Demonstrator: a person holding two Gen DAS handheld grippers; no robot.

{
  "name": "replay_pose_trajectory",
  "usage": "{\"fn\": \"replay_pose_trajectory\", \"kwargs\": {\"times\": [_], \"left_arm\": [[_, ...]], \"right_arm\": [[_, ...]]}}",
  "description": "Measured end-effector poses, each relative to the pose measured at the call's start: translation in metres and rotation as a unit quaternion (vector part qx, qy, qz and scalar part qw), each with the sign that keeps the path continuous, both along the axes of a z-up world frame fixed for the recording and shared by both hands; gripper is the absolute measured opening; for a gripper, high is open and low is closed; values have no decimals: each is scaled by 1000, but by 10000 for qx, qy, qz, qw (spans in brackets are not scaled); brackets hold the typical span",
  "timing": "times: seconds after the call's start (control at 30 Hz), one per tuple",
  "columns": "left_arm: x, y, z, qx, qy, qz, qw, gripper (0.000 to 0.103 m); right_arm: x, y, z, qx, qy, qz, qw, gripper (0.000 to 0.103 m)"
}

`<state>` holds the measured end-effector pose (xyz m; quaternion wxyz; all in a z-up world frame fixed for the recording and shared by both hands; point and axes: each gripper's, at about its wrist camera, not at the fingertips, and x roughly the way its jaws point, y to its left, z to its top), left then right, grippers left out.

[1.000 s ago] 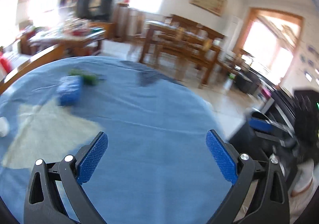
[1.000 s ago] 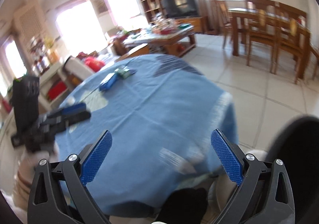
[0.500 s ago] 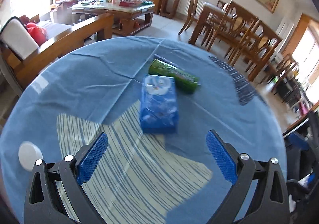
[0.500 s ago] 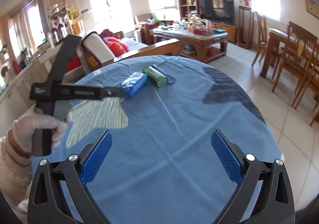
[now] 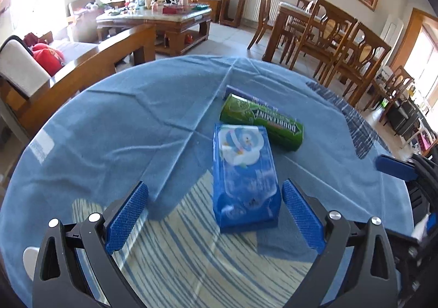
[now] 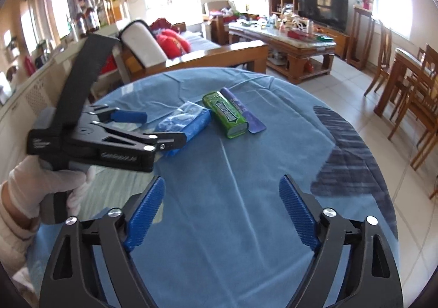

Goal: Collect trash
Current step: 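Grasp the blue wet-wipe pack with left tool while right tool grasps green gum box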

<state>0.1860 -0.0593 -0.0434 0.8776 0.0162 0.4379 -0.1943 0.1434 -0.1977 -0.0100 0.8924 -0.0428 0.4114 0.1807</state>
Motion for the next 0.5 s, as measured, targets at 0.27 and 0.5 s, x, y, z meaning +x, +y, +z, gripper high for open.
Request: {"fn": "replay_pose_trajectory", "kwargs": {"times": [0.27, 0.5], "left_arm": [[6, 17, 6, -226, -76, 28, 9997, 47], [5, 32, 6, -518, -15, 92, 9986, 46]], "right_arm": [[50, 23, -15, -226, 88, 255, 9994, 66], [85, 42, -24, -480, 32, 341, 9983, 60]]}}
